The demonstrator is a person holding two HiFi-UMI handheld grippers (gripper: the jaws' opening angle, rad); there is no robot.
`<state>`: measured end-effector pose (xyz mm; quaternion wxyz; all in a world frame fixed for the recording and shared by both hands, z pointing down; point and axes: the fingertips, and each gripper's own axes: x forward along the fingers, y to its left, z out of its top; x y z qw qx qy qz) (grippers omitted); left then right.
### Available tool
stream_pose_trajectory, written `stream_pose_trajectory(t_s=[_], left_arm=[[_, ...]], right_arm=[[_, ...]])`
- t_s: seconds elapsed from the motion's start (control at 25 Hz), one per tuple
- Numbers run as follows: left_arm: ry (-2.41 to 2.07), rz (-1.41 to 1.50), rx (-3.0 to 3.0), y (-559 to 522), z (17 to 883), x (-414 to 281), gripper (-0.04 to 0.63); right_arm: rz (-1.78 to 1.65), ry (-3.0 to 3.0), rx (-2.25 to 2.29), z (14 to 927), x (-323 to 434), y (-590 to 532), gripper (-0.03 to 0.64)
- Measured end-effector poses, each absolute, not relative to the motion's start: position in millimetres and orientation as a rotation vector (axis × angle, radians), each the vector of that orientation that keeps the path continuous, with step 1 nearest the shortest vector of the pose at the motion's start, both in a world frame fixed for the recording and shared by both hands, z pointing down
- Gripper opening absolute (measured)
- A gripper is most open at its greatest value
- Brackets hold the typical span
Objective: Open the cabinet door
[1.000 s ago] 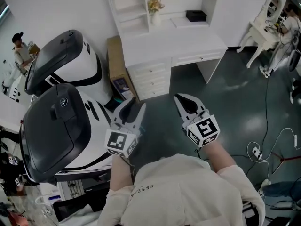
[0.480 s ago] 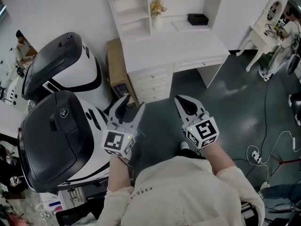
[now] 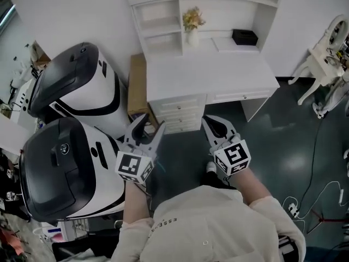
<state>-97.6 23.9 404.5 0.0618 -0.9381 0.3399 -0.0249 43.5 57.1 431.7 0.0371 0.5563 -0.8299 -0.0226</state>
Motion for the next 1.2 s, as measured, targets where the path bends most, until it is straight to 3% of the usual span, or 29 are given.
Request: stream_pose_trajectory(t_s=[0.56,1.2], left_arm=[[1.171,-0.005,-2.716,-113.1,365.9,45.8,0.209],[1.076,-0.024,-2.56,-297.2,284.9,106.5,0.206]], right_arm=[[-0.131,-2.589,1.604,394.3,197.6,-106.4,0.014],[-0.204,-2.58,1.622,349.6,231.5,-256.4,0.014]])
